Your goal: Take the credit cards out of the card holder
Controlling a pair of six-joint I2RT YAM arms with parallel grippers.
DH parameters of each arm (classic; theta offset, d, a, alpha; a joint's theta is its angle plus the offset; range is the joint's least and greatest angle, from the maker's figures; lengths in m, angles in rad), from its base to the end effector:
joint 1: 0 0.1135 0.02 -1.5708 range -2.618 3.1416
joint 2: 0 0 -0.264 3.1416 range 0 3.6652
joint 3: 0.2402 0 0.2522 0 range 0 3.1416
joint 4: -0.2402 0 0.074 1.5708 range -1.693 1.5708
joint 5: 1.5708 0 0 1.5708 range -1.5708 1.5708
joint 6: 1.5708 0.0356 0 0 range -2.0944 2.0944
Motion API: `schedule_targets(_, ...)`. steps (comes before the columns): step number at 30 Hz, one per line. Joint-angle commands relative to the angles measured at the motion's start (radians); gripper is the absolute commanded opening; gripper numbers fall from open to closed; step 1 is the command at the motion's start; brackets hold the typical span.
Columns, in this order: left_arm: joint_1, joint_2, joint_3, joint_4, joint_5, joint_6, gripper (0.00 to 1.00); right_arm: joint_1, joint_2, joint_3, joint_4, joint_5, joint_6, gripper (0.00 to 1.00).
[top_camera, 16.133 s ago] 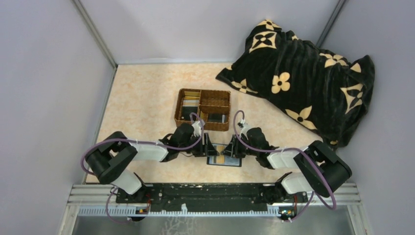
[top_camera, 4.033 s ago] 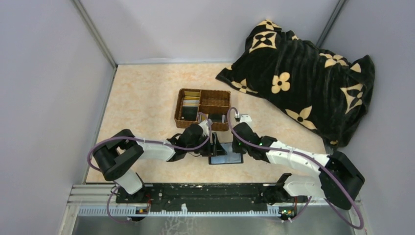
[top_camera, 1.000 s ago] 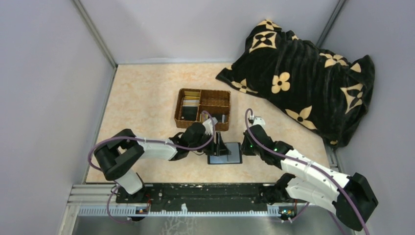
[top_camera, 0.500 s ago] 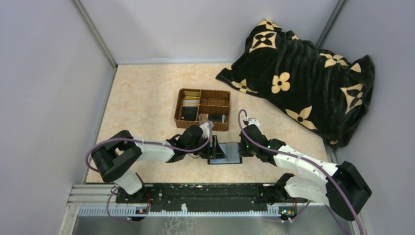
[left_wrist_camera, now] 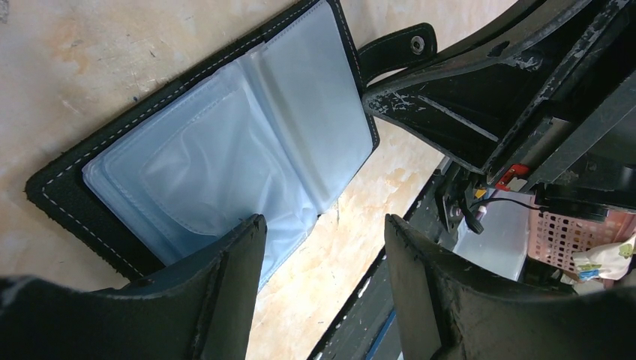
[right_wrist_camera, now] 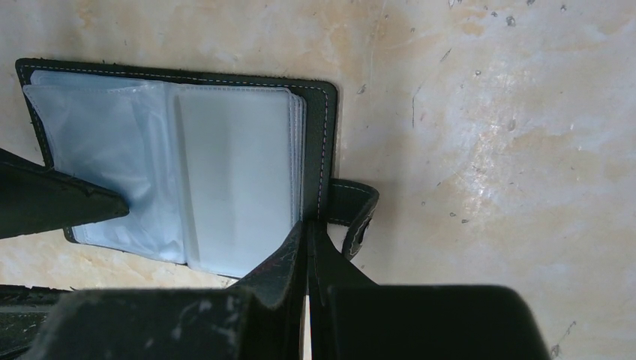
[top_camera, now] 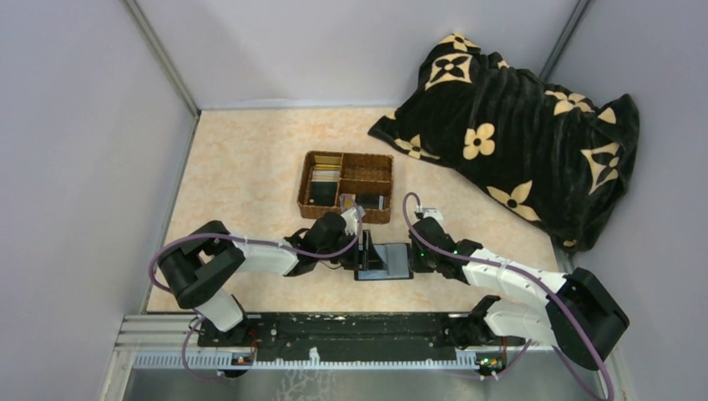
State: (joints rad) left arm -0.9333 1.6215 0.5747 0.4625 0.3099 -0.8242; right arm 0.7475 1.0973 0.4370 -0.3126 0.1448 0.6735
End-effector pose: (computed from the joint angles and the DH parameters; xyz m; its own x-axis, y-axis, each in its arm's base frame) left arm 0.1686 -0.2458 0.1356 -0.8958 0.0350 -0.4430 0.3816 0.5715 -0.7265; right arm 0.1438 0.1263 0.1553 -0.8562 0.0479 -0.5144 -0.1012 0.9609 0.2579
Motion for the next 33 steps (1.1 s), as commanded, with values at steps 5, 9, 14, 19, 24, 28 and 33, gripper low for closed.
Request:
schedule_targets(5, 0.009, 0.025, 0.004, -0.037, -0.004, 0.005, 0.66, -0.005, 0.059, 0.0, 0.106, -0.068, -0.014, 0.0)
schedule_targets(9, 0.012, 0.025, 0.001, -0.036, -0.003, 0.004, 0.66, -0.003, 0.066, 0.013, 0.126, -0.098, -0.021, 0.0)
schedule_targets(14, 0.014, 0.027, 0.0, -0.035, -0.004, 0.004, 0.66, -0.004, 0.035, 0.021, 0.141, -0.124, -0.035, 0.0)
schedule_targets(19, 0.015, 0.037, 0.005, -0.033, 0.003, 0.005, 0.66, -0.003, 0.024, 0.026, 0.172, -0.157, -0.041, 0.0)
schedule_targets(24, 0.015, 0.033, 0.004, -0.037, 0.004, 0.007, 0.66, -0.001, 0.035, 0.027, 0.196, -0.17, -0.042, 0.0)
schedule_targets(28, 0.015, 0.027, -0.001, -0.039, 0.0, 0.005, 0.66, 0.005, 0.047, 0.032, 0.21, -0.181, -0.043, 0.0)
schedule_targets(33, 0.016, 0.02, -0.003, -0.041, 0.0, 0.005, 0.66, 0.01, 0.061, 0.047, 0.221, -0.188, -0.048, 0.0)
